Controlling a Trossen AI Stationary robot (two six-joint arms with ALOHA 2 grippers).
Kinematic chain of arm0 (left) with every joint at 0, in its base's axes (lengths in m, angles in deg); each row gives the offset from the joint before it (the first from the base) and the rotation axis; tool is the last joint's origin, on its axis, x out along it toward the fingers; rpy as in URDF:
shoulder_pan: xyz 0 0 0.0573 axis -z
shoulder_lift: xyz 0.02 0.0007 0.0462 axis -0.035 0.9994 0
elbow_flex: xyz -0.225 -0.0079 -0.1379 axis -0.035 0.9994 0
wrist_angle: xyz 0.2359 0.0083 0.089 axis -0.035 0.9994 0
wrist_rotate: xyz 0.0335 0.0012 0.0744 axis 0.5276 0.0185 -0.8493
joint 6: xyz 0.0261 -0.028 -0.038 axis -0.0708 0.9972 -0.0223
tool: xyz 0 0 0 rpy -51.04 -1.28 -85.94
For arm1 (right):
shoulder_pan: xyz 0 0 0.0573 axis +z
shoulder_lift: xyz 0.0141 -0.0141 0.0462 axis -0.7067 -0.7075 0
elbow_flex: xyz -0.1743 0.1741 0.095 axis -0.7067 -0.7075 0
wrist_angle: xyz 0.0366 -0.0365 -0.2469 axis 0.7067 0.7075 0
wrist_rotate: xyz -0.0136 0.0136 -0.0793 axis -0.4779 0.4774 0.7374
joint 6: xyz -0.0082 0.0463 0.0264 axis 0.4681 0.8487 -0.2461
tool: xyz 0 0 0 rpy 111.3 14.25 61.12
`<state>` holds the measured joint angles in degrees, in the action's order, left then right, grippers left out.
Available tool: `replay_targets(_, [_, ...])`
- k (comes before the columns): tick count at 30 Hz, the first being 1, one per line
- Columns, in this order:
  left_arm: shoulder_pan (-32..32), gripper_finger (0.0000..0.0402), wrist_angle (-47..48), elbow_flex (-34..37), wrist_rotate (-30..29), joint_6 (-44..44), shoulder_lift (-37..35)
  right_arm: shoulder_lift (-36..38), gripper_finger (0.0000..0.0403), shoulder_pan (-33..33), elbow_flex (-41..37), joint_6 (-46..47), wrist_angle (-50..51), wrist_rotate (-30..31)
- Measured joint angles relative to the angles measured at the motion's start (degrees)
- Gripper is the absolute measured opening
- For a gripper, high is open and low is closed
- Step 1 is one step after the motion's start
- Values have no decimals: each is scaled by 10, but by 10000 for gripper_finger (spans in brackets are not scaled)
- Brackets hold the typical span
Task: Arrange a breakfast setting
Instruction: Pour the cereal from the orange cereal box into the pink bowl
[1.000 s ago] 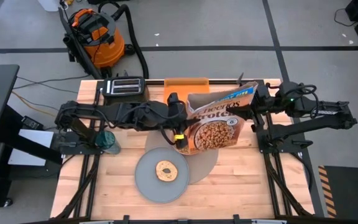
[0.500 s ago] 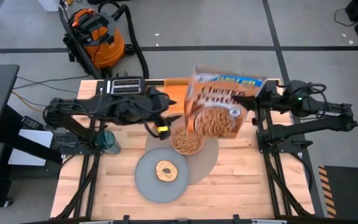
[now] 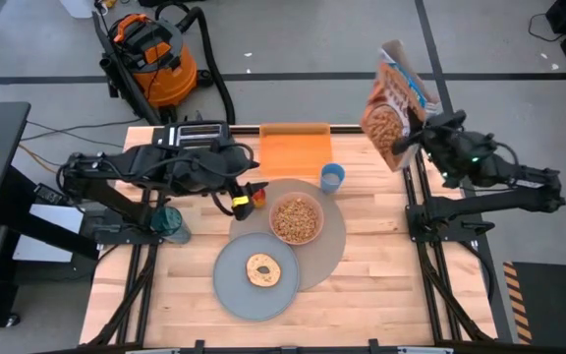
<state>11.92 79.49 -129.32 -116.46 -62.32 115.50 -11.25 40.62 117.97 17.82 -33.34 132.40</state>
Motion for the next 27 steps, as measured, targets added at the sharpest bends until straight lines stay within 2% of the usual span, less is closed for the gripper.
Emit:
replay_targets(2, [0,247,0,0,0,6,2,2,12,-11,-31,18,-1,42])
replay_targets(6, [0,247,-3,0,0,22,4,4,12,-44,-105,67,-6,80])
replay_targets(10, [0,247,-3,0,0,42,4,4,12,-85,-189,71,-84,98])
replay_targets(17, [5,247,-4,0,0,61,4,-4,14,-153,-302,22,-275,80])
replay_targets(23, [11,247,-6,0,0,69,4,-4,20,-207,-333,29,-294,-4])
replay_targets(27, [12,247,-6,0,0,73,4,-13,38,-234,-340,32,-293,-24])
